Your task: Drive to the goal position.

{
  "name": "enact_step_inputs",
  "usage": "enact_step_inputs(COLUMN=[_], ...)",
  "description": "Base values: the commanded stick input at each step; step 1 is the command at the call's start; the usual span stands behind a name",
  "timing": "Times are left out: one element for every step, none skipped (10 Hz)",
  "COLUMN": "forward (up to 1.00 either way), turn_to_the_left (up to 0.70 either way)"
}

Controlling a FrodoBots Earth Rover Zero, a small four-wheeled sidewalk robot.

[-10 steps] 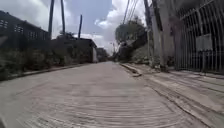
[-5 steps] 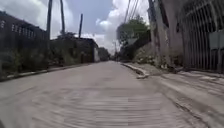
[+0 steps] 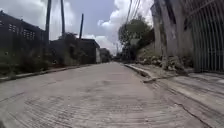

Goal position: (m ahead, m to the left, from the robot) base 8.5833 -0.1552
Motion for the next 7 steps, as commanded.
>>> enact_step_inputs(forward=[1.0, 1.0, 1.0, 1.0, 1.0, 1.0, 1.0], turn_to_the_left=[0.0, 0.0, 0.0, 0.0, 0.0, 0.0, 0.0])
